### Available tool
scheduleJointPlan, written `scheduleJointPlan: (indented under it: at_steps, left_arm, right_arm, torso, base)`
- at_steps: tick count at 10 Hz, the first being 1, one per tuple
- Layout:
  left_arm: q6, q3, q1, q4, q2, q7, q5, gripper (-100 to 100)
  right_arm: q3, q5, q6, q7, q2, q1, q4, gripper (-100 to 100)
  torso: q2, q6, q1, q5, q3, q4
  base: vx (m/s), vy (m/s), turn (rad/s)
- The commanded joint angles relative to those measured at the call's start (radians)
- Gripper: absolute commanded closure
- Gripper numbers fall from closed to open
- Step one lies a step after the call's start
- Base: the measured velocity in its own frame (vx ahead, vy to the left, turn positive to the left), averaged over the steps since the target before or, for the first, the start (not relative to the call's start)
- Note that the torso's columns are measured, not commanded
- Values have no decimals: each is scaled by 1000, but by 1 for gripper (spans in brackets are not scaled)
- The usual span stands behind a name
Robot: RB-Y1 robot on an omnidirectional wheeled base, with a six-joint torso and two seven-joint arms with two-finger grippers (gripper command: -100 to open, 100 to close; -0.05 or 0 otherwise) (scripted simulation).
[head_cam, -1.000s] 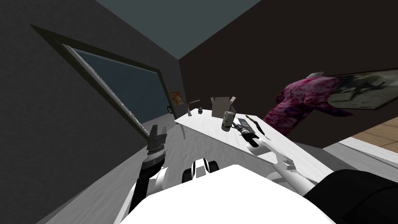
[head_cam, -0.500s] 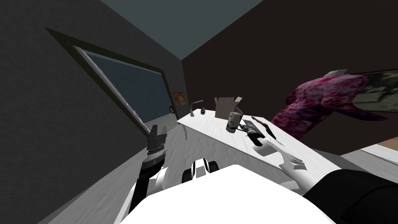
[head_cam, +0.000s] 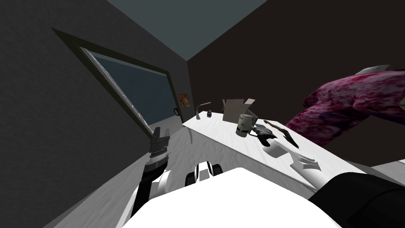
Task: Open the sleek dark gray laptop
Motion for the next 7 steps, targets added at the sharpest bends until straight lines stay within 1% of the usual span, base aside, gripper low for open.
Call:
scheduleJointPlan:
  at_steps: [1, 3, 5, 6, 7]
  left_arm:
    - [0, 0, 0, 0, 0, 0, 0, 0]
    - [0, 0, 0, 0, 0, 0, 0, 0]
    - [0, 0, 0, 0, 0, 0, 0, 0]
    - [0, 0, 0, 0, 0, 0, 0, 0]
    - [0, 0, 0, 0, 0, 0, 0, 0]
  right_arm:
    - [-21, 37, 27, 16, -29, 3, 49, -100]
    - [-40, 67, 62, 34, -69, 5, 91, -100]
    - [-55, 92, 91, 48, -103, 7, 123, -100]
    - [-65, 109, 113, 59, -130, 8, 146, -100]
    - [-69, 115, 120, 62, -140, 9, 153, -100]
  torso:
    - [4, 2, 1, 1, 2, 1]
    - [10, 1, -1, -1, 7, 3]
    - [6, 4, 1, 1, 4, 2]
    - [6, 4, 2, 1, 4, 2]
    - [7, 4, 3, 2, 4, 2]
  base:
    - [100, 82, -5]
    - [59, 68, 48]
    - [99, 69, 41]
    - [104, 90, 46]
    - [76, 78, 32]
